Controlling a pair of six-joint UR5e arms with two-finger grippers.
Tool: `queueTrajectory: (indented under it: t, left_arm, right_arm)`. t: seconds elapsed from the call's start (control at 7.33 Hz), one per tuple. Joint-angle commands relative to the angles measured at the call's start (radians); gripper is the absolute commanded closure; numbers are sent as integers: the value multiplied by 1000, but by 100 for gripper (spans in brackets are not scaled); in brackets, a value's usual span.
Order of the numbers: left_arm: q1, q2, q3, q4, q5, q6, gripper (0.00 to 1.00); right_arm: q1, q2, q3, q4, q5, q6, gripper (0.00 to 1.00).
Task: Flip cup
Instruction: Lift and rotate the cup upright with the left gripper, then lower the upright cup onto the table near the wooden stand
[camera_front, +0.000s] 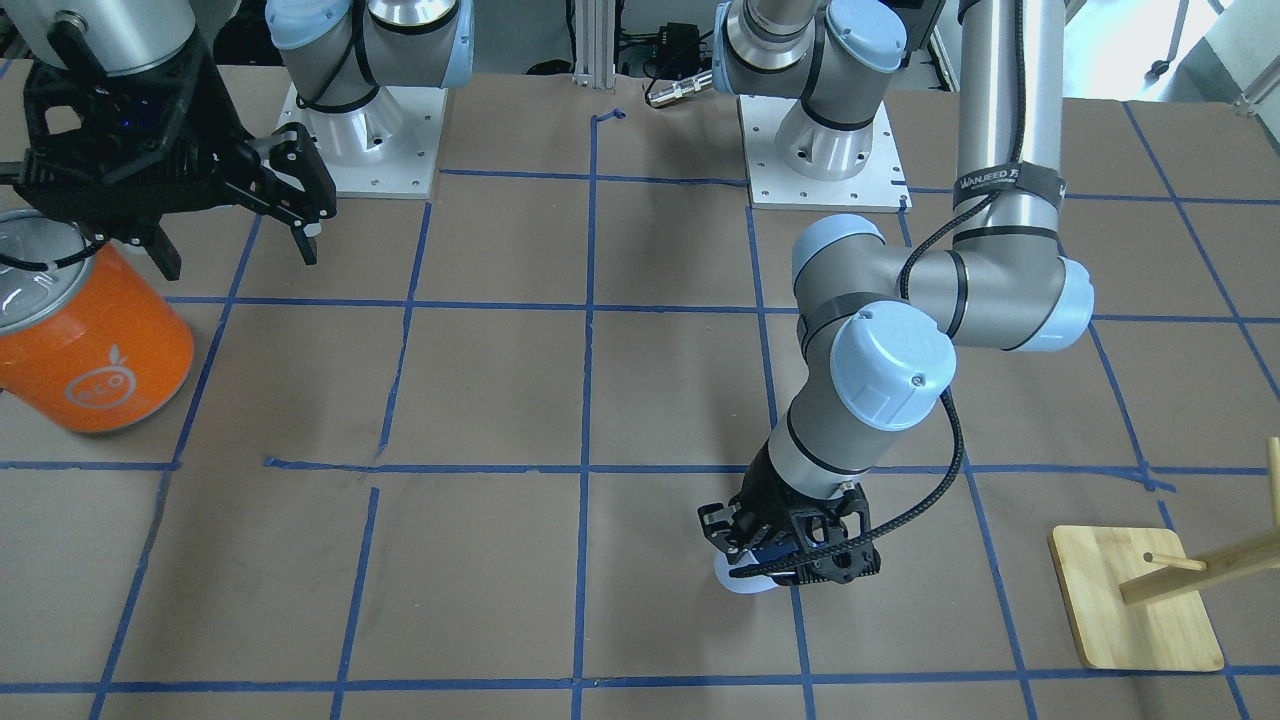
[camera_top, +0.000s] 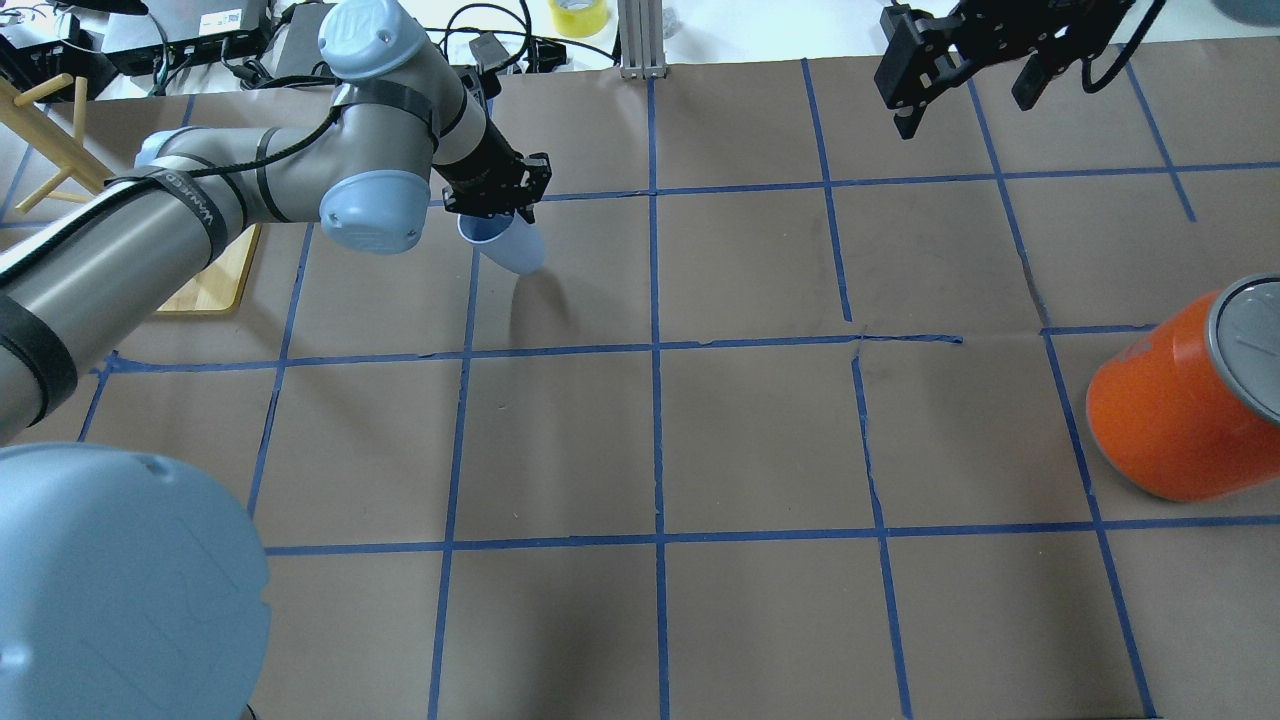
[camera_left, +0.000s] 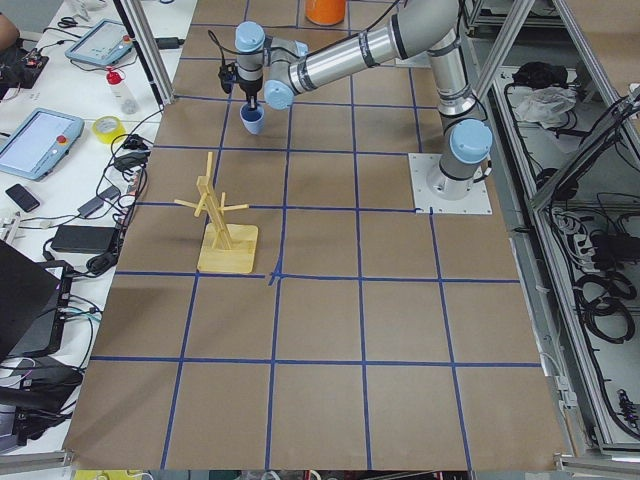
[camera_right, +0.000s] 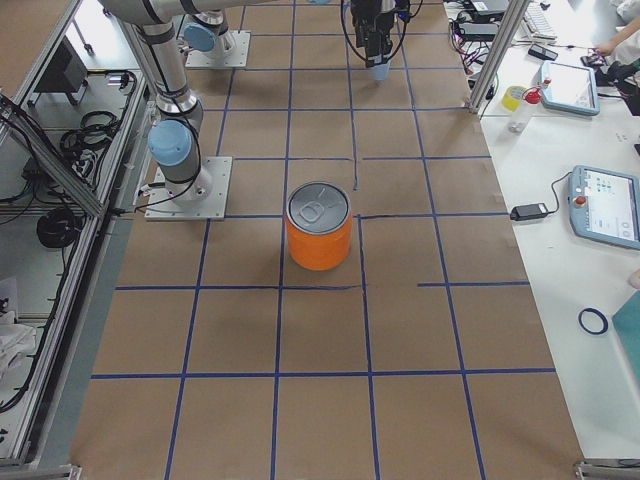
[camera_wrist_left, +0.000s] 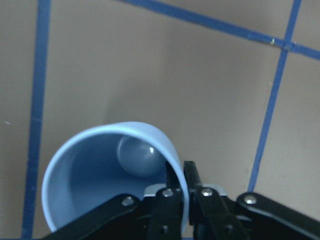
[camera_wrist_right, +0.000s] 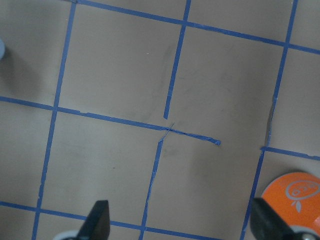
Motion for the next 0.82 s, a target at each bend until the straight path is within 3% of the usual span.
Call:
queueTrajectory:
  t: [0.0, 0.14, 0.41, 0.68]
  left_arm:
    - [12, 8, 51, 6, 200, 213, 100]
    - [50, 7, 48, 9, 247, 293, 100]
    - [118, -24, 30, 43, 243, 344, 100]
    - [120, -48, 14, 46, 240, 352, 100]
  right_arm:
    - [1, 15, 11, -26, -3, 5, 0]
    - [2, 3, 35, -36, -3, 38, 0]
    - [1, -8, 41, -56, -6, 179, 0]
    - [1, -17, 46, -69, -12, 192, 0]
